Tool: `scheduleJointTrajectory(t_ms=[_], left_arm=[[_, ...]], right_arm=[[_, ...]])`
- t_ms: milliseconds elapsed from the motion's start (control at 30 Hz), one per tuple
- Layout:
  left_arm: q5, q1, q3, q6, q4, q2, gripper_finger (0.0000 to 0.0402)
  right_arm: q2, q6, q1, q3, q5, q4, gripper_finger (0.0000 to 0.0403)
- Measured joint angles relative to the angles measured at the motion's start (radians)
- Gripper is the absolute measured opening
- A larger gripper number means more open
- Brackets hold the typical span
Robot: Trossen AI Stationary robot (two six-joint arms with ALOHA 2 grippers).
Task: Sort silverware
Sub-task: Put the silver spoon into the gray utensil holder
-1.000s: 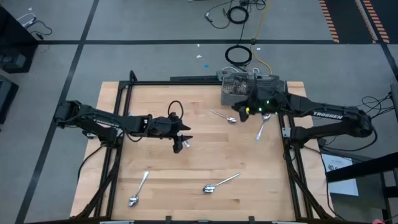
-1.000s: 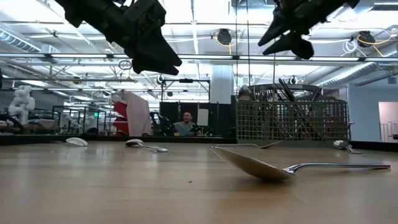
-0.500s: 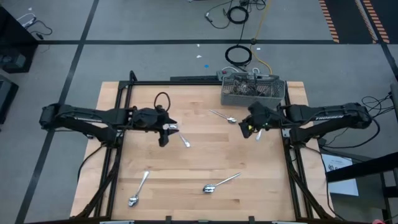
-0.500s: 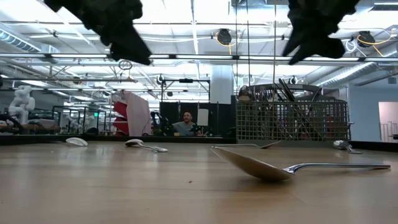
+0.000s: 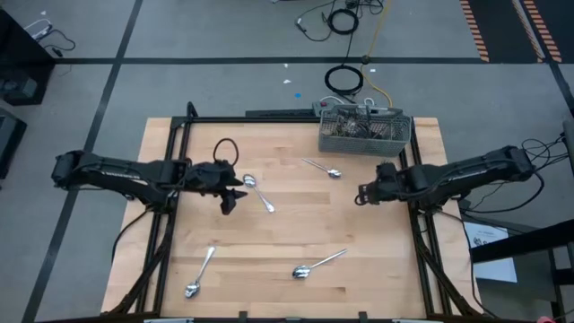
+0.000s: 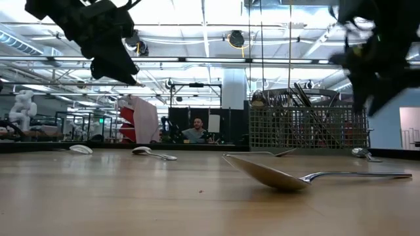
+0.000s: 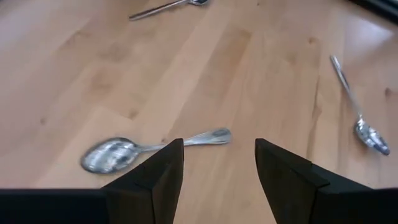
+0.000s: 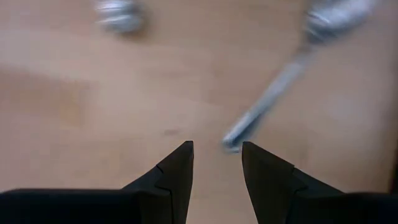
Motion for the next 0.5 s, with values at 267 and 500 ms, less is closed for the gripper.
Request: scheduleJointTrajectory(t_ms=[267,500], left_arm=[[-0.005,-0.019,-0.014,-0.025,0.167,0.004,0.0205],[-0.05,-0.018,-0.014,-0.026,0.264,0.004,0.0205]], right_arm=[[0.011,0.245,-0.04,-0.164,0.136,0.079,0.0128],[0.054,0.226,-0.111,-0.189,0.155,0.102,0.0117]])
